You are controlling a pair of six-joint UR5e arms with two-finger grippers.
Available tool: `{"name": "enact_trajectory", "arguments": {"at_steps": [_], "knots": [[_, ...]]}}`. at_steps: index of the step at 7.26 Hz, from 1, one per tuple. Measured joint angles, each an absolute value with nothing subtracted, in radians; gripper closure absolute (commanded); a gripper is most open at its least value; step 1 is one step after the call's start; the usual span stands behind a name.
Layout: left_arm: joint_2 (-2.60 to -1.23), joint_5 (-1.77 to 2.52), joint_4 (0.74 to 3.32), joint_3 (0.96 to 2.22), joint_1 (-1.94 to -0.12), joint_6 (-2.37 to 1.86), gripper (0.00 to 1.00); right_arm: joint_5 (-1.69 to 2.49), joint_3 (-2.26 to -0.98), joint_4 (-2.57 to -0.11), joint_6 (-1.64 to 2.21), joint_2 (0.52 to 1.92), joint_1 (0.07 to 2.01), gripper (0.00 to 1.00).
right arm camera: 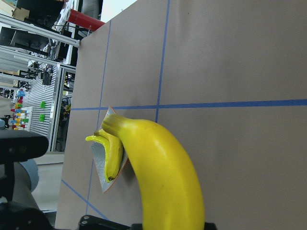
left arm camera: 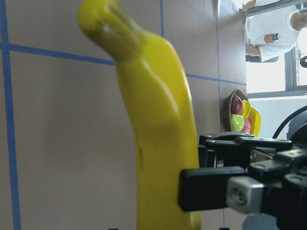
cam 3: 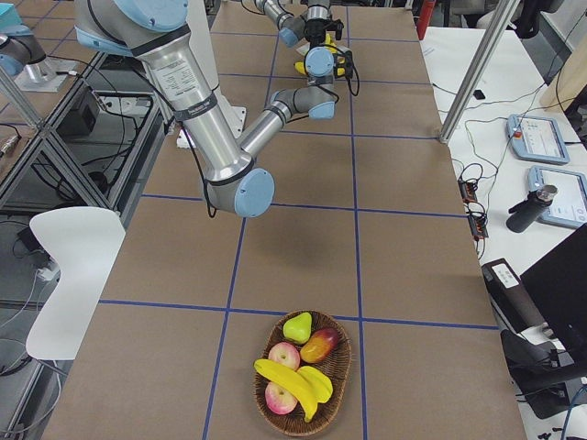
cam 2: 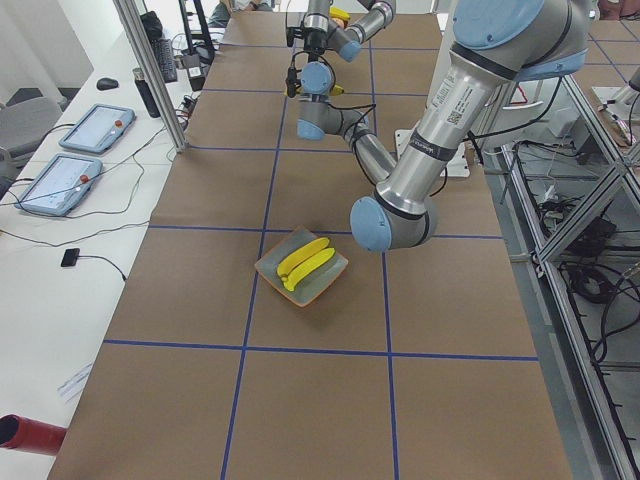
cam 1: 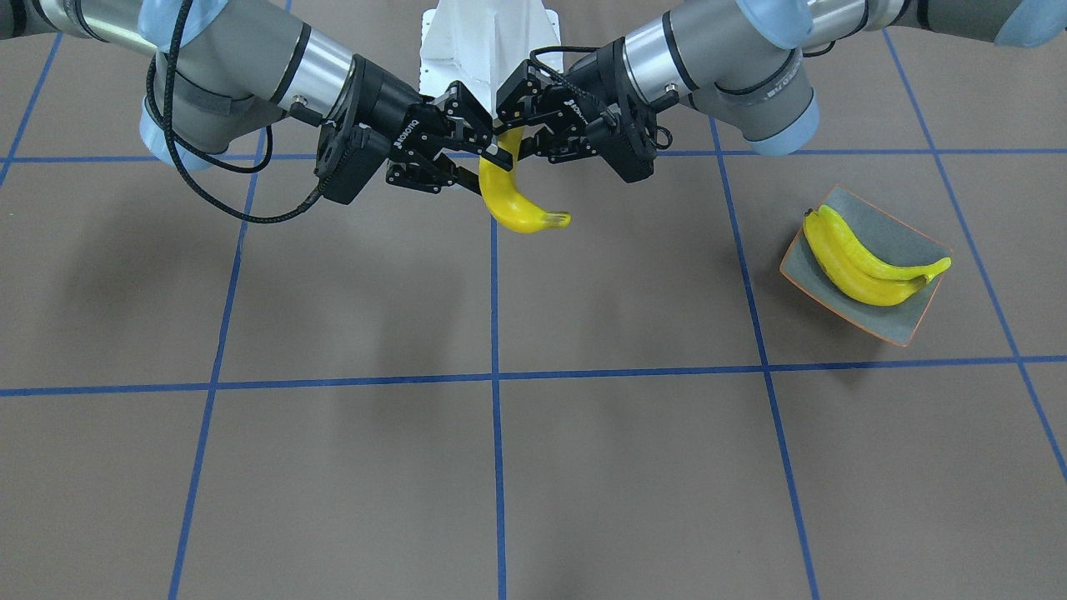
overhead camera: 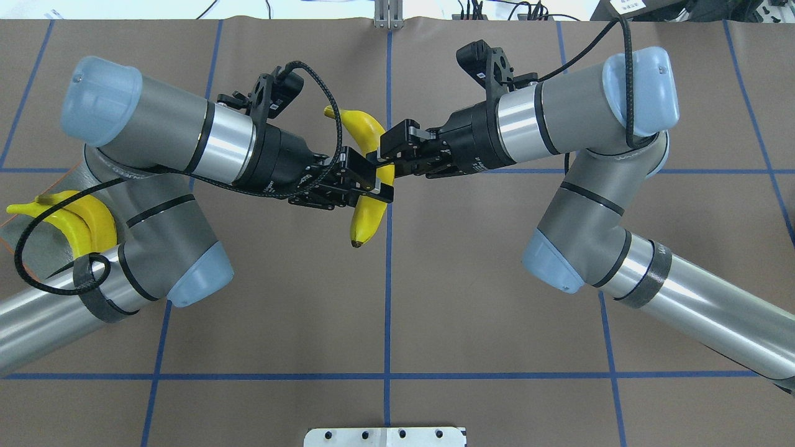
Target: Transfer all bananas from basket to plate
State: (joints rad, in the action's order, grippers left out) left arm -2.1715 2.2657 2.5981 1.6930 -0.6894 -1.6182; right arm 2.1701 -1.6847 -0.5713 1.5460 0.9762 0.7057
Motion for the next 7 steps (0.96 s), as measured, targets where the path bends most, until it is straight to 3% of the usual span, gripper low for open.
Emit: {"name": "enact_trajectory", "arguments": {"at_steps": [1,5,7], "knots": [[-2.171,2.266,2.598,1.695,-0.689,-1.619,1.0,2.17,-1.686,-0.571,1.545,0.976,0.706,0.0],[-2.156,2.265,2.595,1.7,-0.69,-1.624,1.0,2.163,-1.694,-0.549,1.547,0.986,0.718,0.0],[-2.036,2.258,2.594,1.754,-0.708,-1.628,1.0,2.158,-1.696,-0.522,1.552,1.03,0.75,0.0]]}}
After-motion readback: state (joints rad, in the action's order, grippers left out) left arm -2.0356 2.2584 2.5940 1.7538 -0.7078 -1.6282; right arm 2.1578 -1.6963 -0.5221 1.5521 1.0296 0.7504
